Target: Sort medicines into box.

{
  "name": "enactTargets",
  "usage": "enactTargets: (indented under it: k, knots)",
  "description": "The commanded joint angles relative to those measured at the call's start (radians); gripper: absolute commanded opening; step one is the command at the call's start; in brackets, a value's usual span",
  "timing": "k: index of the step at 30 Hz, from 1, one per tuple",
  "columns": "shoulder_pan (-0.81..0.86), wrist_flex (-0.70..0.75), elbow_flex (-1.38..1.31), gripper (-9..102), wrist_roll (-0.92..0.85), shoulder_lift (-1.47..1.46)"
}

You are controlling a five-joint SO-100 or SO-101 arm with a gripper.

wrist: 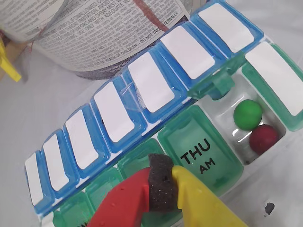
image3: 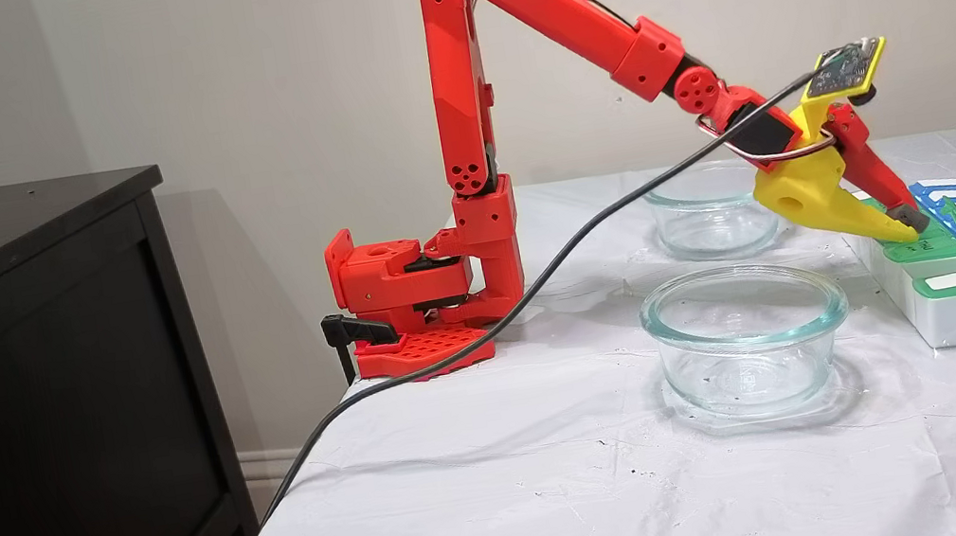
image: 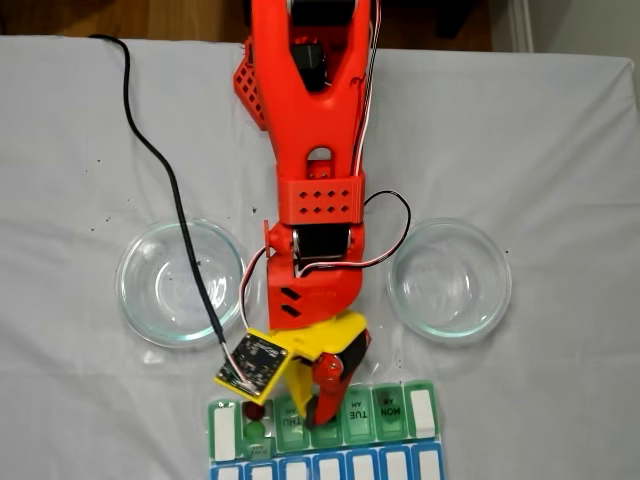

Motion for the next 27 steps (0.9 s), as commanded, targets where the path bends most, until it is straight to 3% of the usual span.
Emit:
enactTargets:
  k: [1, 12, 16, 23, 27]
  knots:
    - [-0.049, 0.043, 0.0, 0, -0.064, 0.064]
    - [-0.081, 0.069, 0.063, 0, -0.273, 0.049]
    - [-0.081, 0.064, 0.054, 0, -0.276, 0.031]
    - [-0.028, 0.051, -0.023, 0, 0.049, 0.166]
    - [0.055, -0.071, -0.04, 0, 0.296, 0.256]
